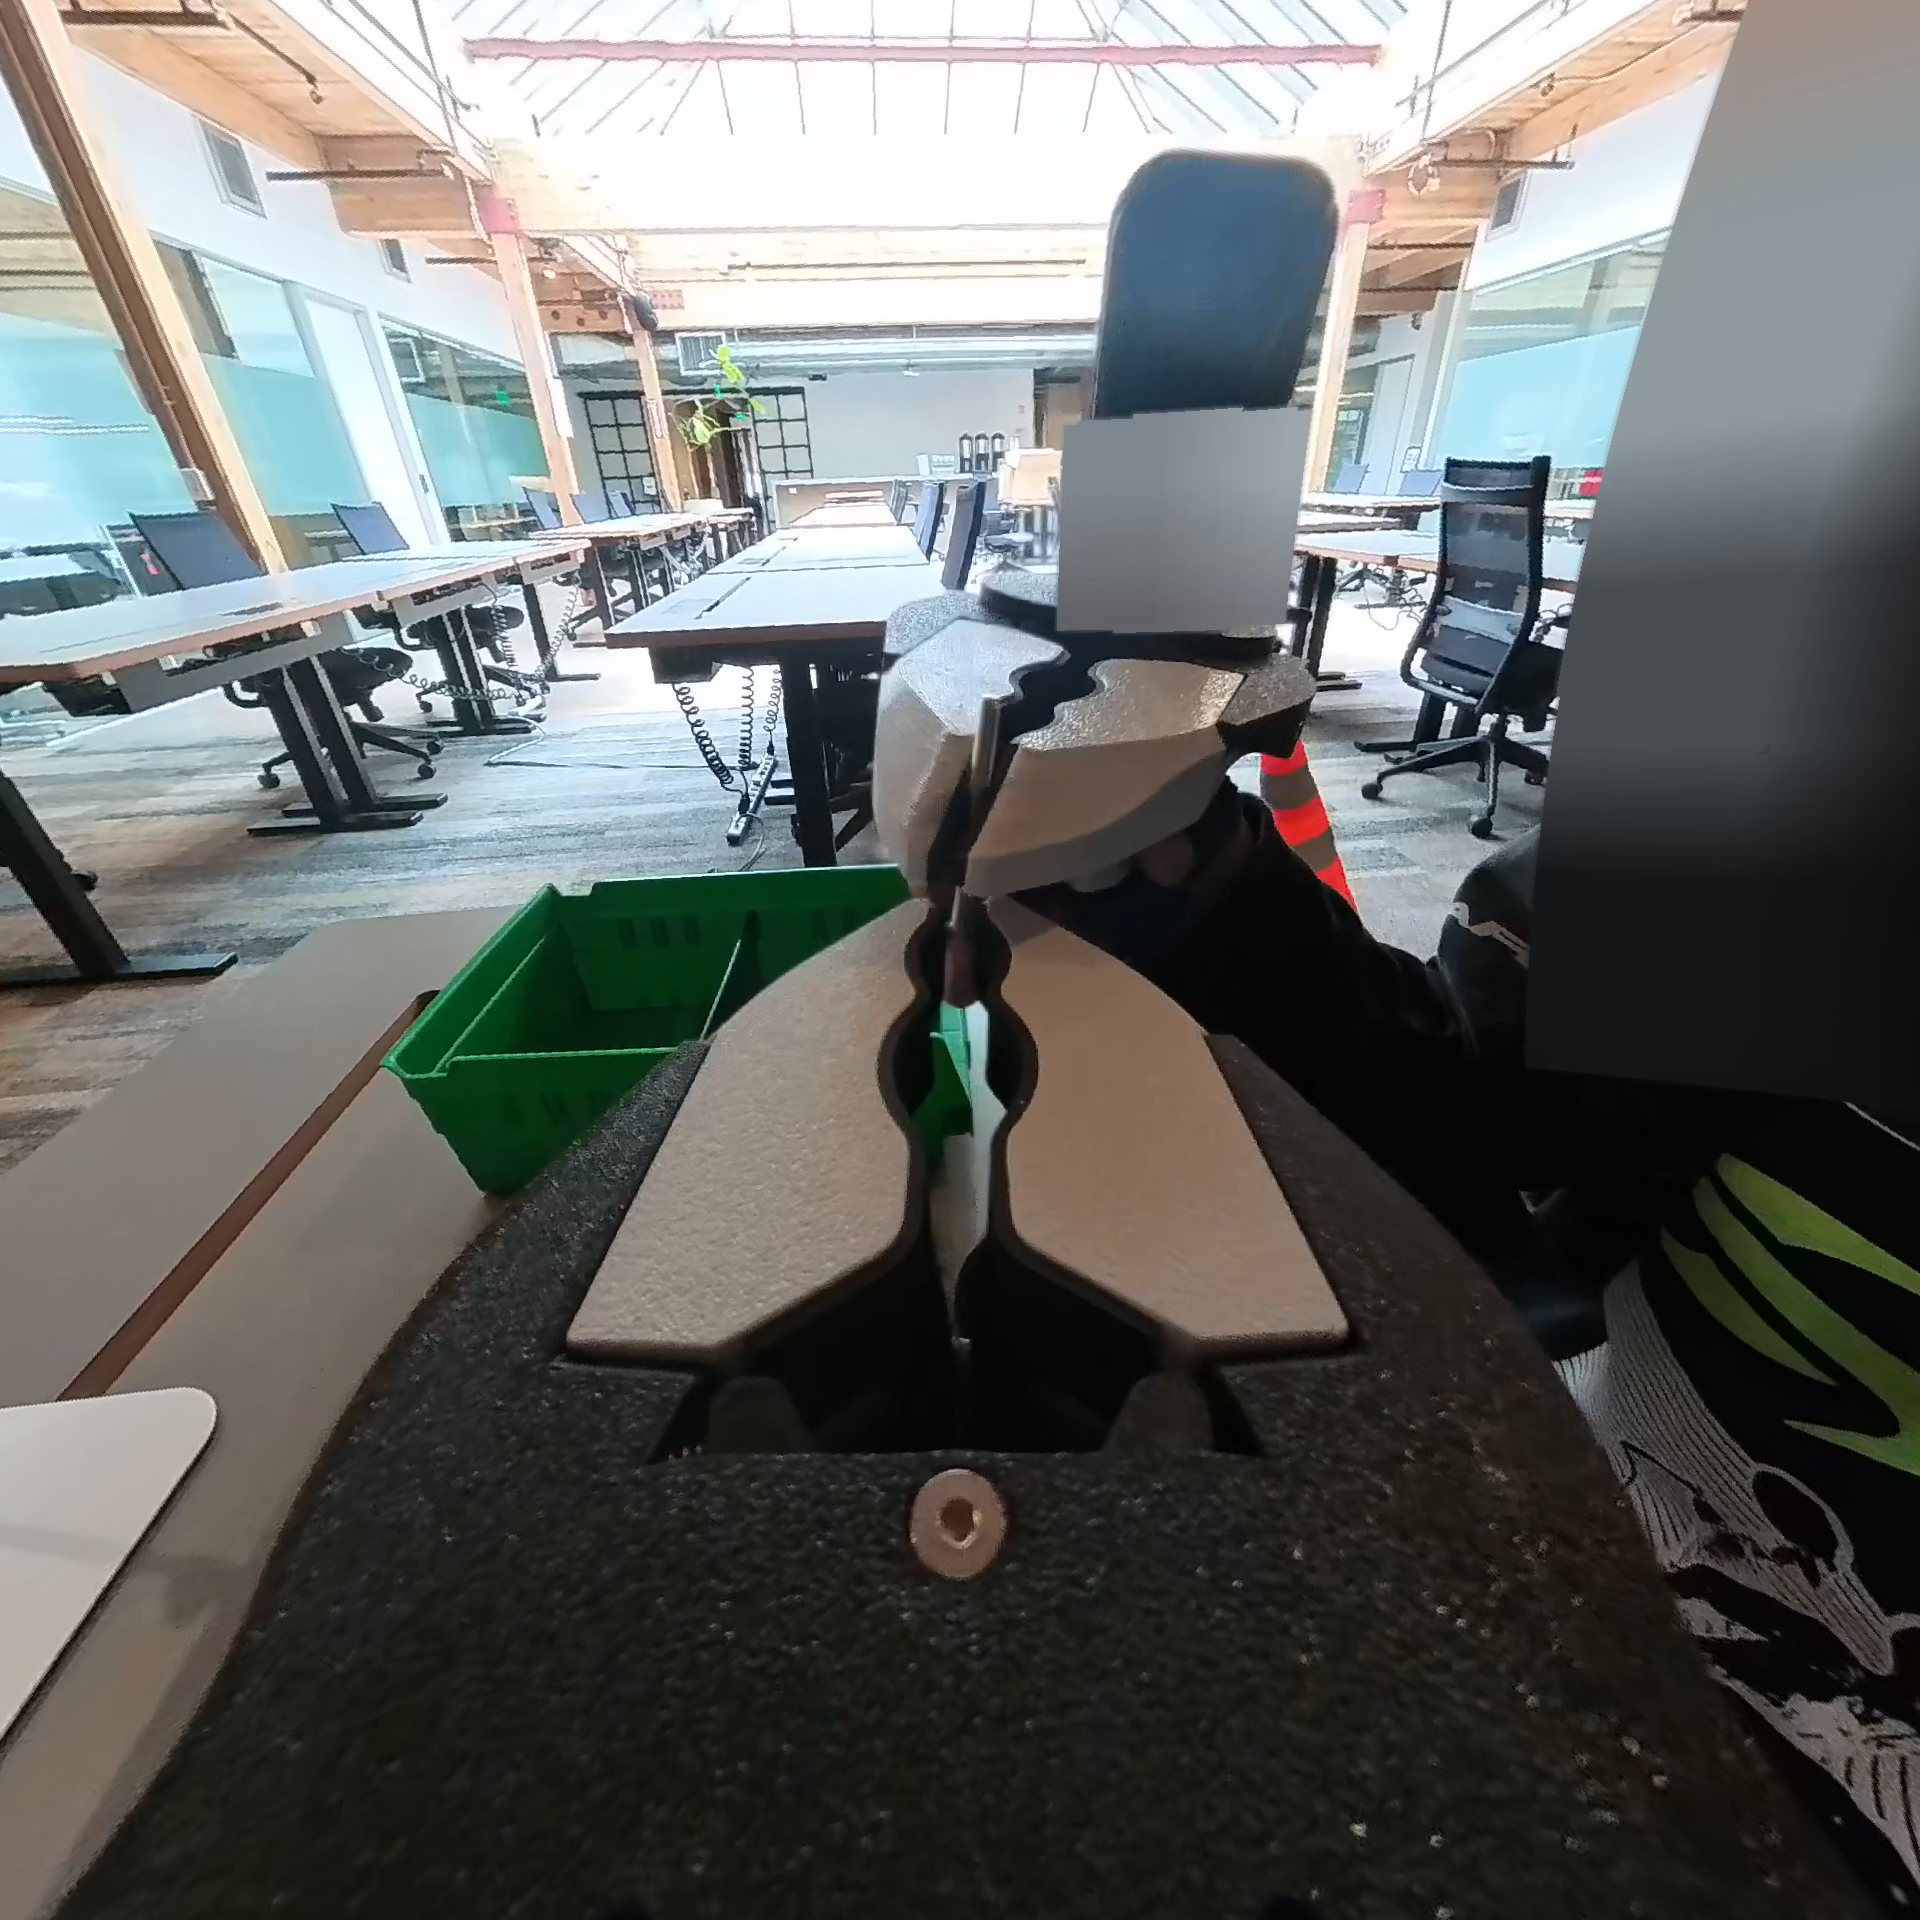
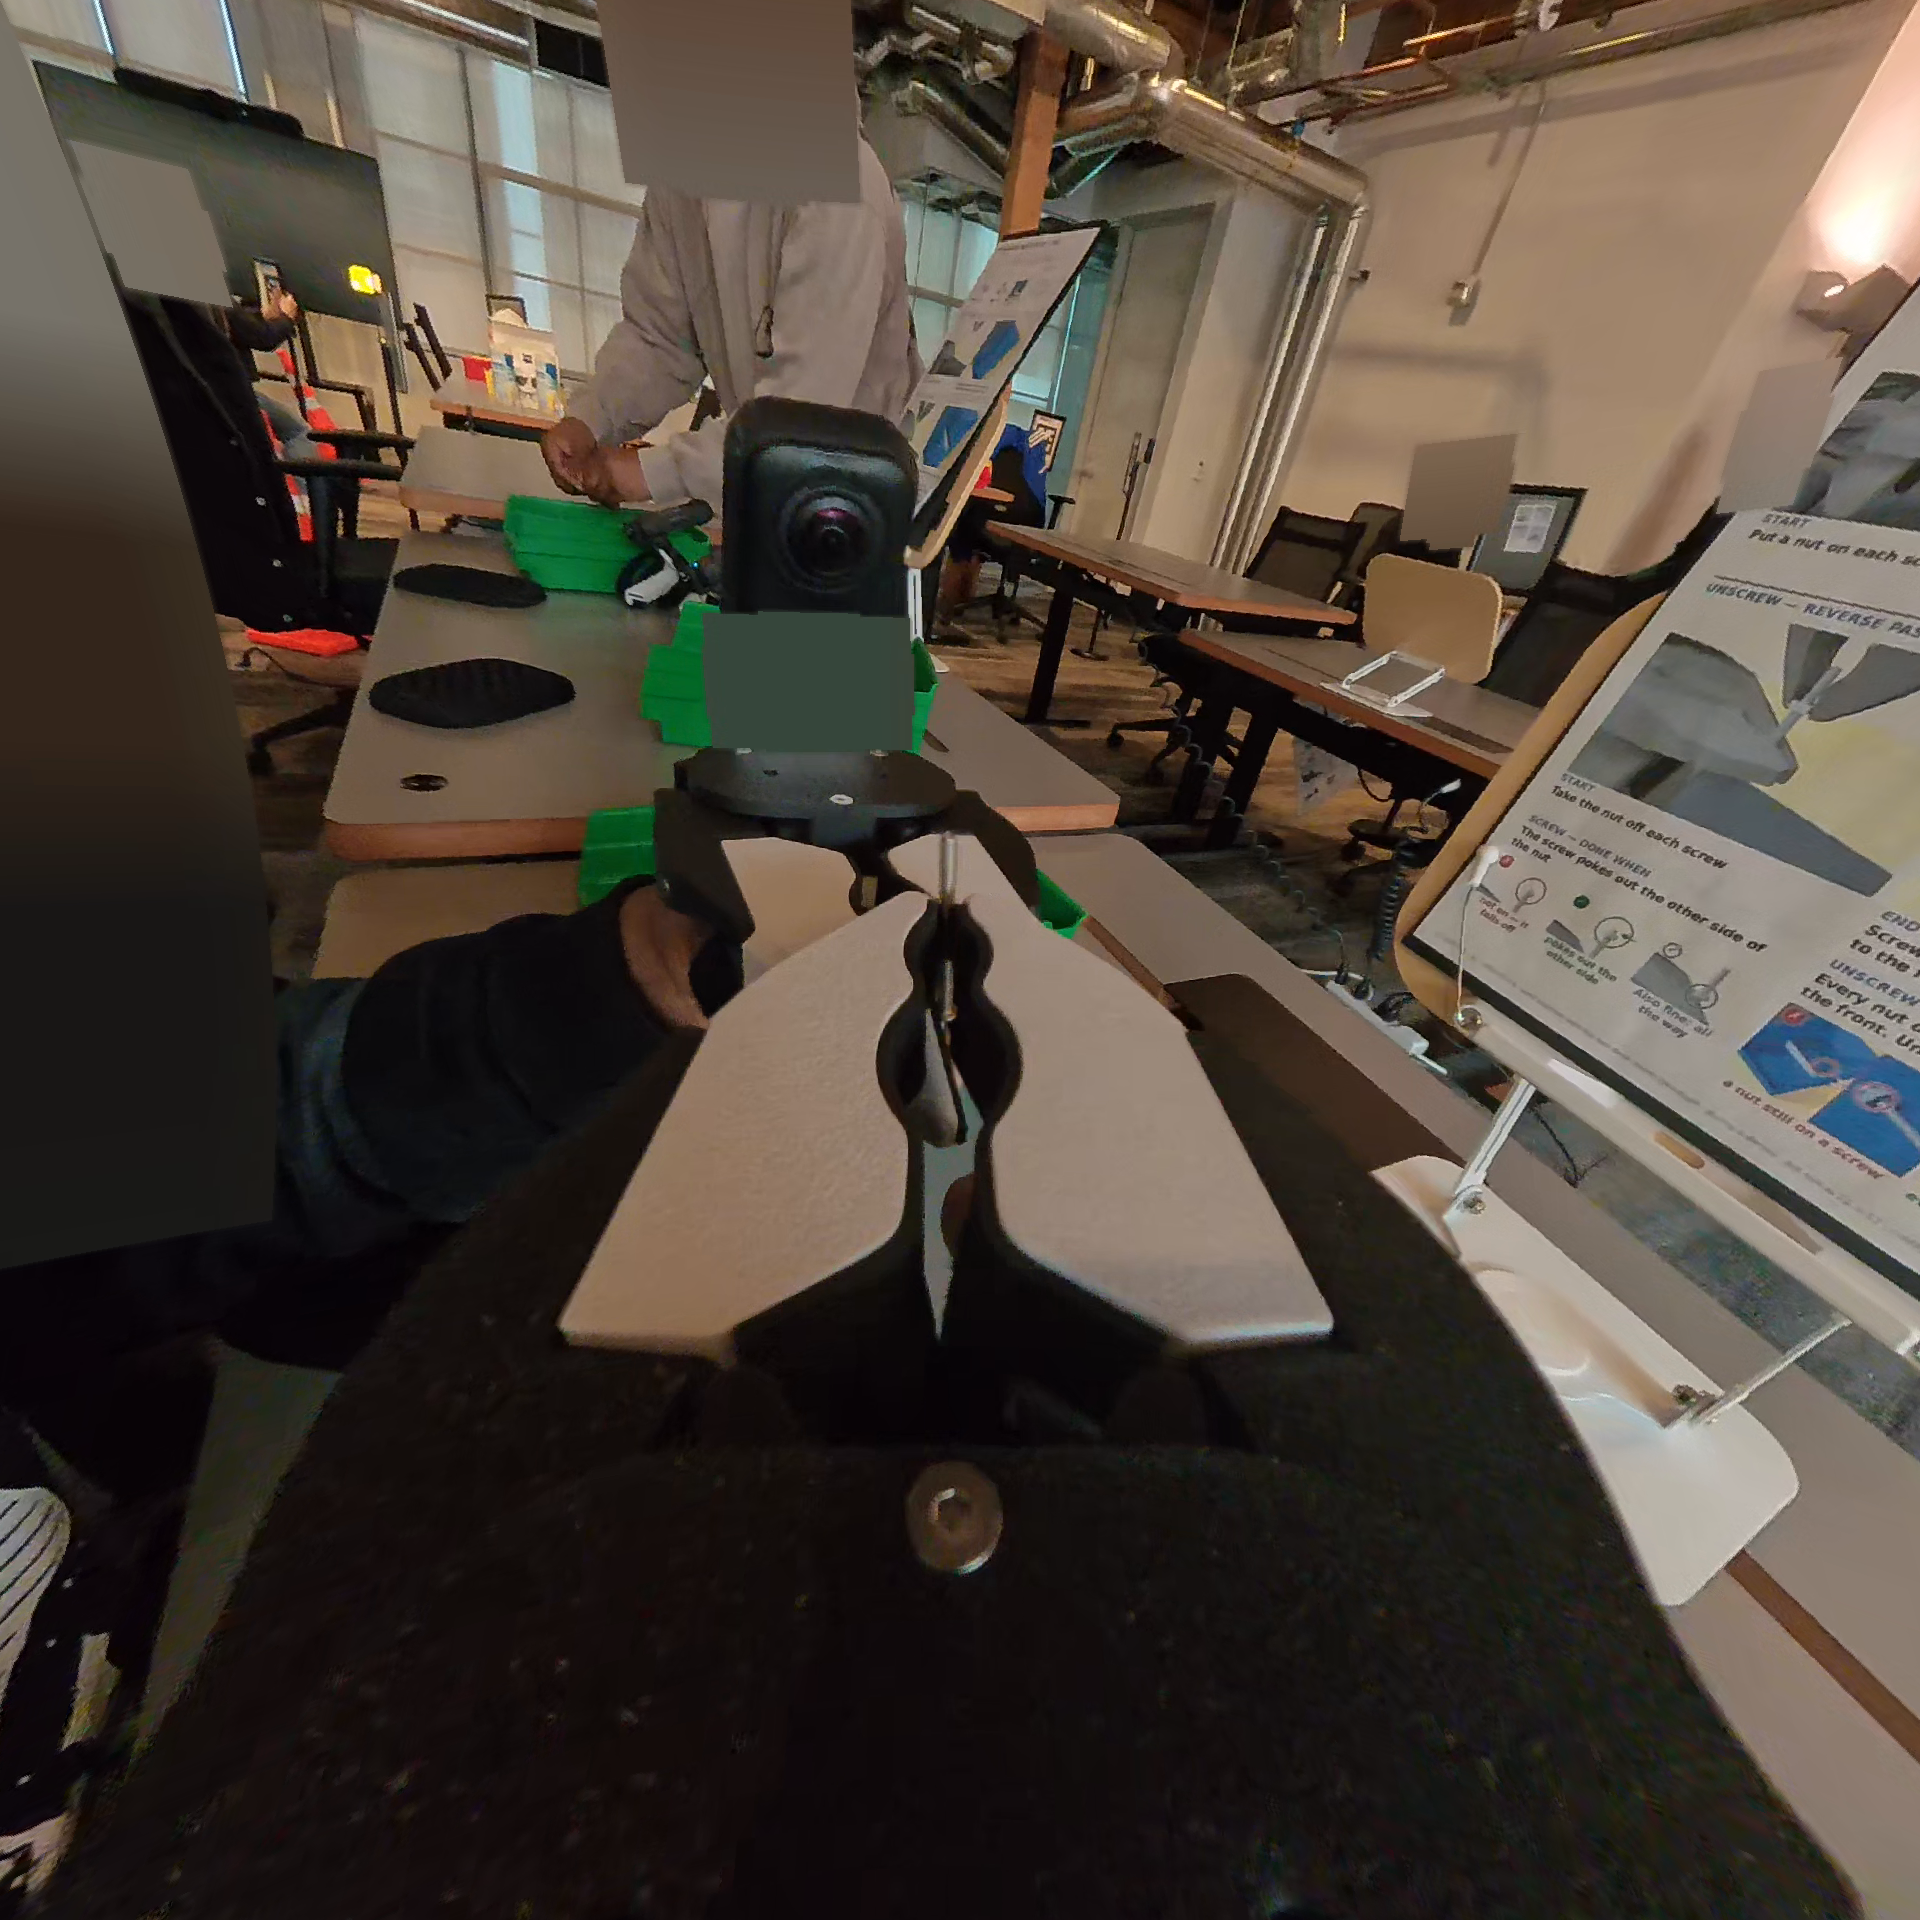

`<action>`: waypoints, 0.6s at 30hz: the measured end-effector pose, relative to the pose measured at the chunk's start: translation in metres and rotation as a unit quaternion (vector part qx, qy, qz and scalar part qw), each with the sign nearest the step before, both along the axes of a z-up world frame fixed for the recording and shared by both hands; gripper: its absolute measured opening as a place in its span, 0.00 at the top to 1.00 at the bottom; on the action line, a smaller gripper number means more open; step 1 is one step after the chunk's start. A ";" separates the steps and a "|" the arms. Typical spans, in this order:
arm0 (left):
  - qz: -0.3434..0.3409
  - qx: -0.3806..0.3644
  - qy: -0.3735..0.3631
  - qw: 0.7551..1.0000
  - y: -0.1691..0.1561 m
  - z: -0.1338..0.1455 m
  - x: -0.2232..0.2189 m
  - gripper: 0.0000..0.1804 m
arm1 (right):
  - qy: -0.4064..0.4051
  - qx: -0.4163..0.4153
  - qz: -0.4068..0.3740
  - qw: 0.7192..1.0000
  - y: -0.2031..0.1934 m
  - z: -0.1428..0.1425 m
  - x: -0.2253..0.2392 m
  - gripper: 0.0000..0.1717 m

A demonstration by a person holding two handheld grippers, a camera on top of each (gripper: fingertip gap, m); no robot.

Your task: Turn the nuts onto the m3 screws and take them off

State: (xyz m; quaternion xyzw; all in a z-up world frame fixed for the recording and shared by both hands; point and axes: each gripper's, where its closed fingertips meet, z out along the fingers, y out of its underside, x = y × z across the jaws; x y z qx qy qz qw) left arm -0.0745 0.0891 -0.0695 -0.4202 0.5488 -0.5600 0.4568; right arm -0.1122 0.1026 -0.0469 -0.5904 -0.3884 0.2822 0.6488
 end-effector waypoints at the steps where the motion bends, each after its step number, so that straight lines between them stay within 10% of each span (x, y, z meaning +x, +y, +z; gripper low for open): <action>1: 0.003 0.000 0.003 1.000 0.001 -0.001 0.000 0.97 | 0.003 -0.002 -0.001 1.000 0.000 0.000 0.001 1.00; 12: 0.103 0.001 0.057 0.993 0.028 -0.010 0.000 0.56 | -0.014 -0.037 -0.130 0.991 0.018 0.014 0.083 1.00; 18: 0.140 0.026 0.084 0.986 0.030 -0.012 0.001 0.42 | -0.119 -0.154 -0.288 0.938 0.051 -0.021 0.194 0.99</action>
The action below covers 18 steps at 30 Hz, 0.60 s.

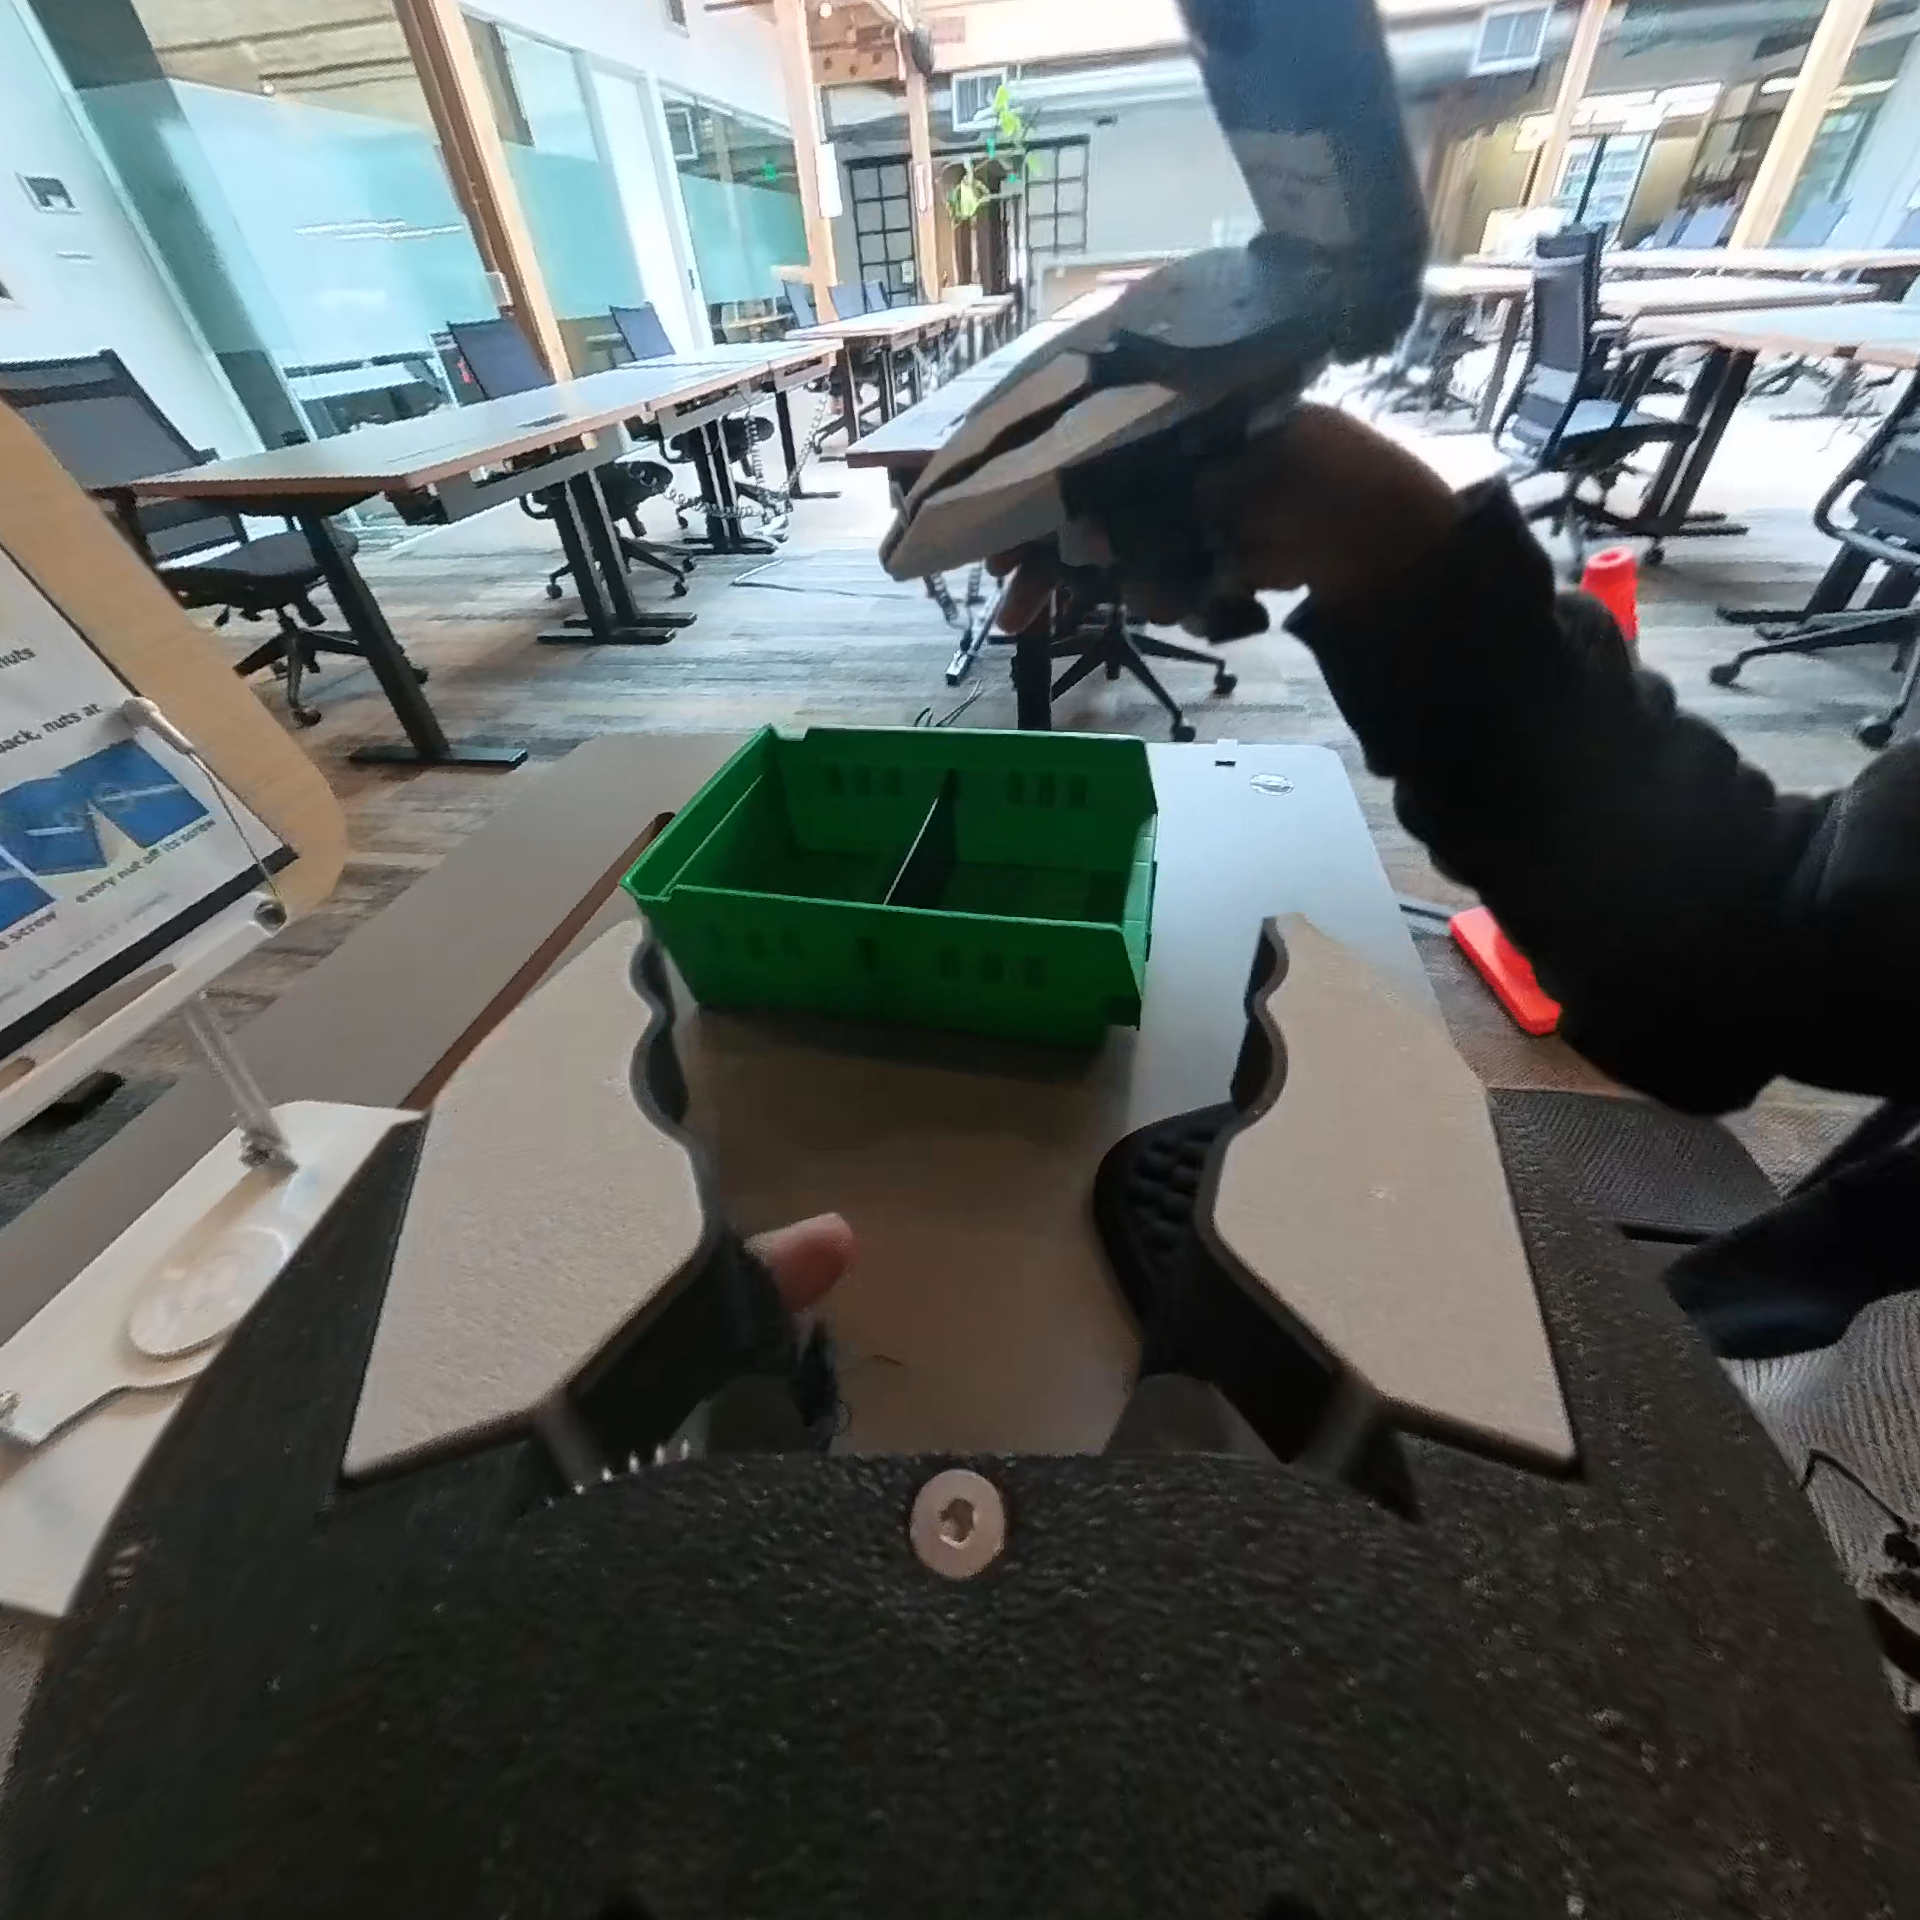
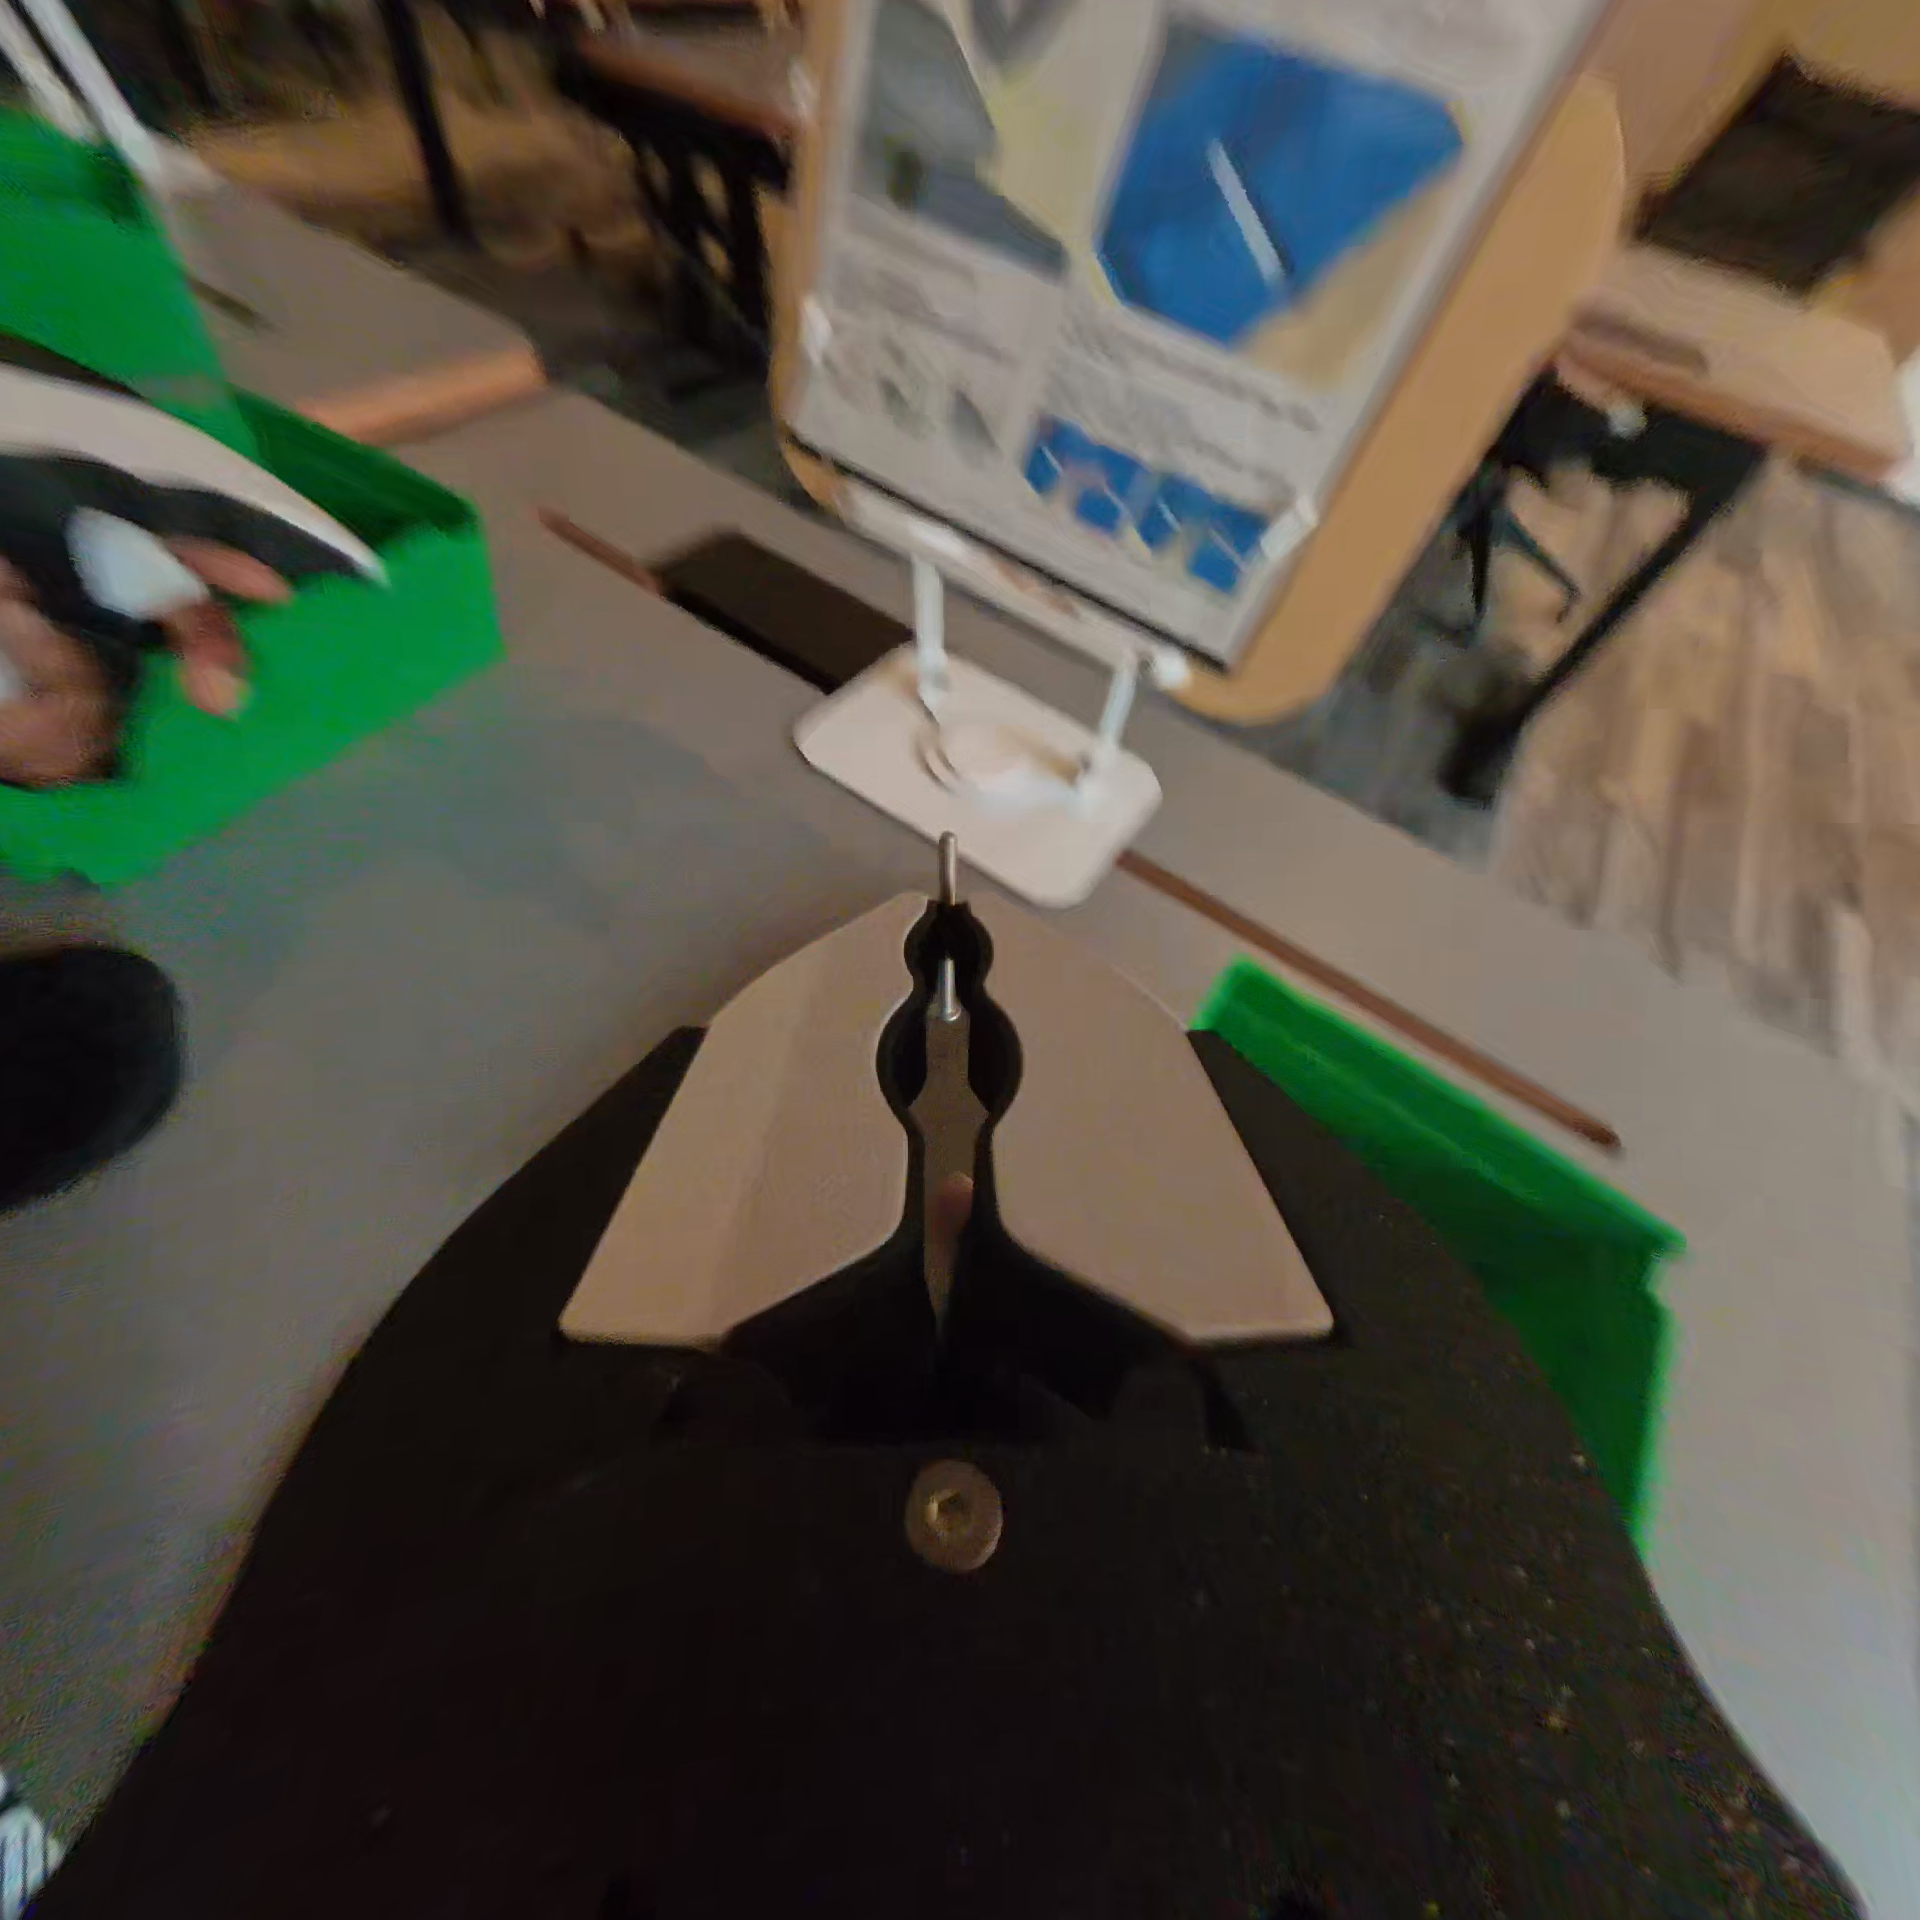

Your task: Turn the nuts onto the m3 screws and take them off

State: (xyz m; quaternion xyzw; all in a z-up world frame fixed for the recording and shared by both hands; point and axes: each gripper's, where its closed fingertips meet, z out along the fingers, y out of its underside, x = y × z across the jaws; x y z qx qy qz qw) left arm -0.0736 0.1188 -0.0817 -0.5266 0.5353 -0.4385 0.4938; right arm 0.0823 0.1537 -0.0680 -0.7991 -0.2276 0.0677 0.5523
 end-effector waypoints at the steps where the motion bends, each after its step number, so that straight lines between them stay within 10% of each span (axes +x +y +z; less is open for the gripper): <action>1: 0.004 0.004 0.008 1.000 -0.001 -0.001 0.001 0.40 | -0.012 -0.028 -0.023 0.999 0.004 -0.010 0.017 0.99; 18: 0.012 0.009 0.023 1.000 -0.006 0.000 0.001 0.22 | -0.162 -0.452 -0.166 0.862 0.074 -0.223 0.177 0.99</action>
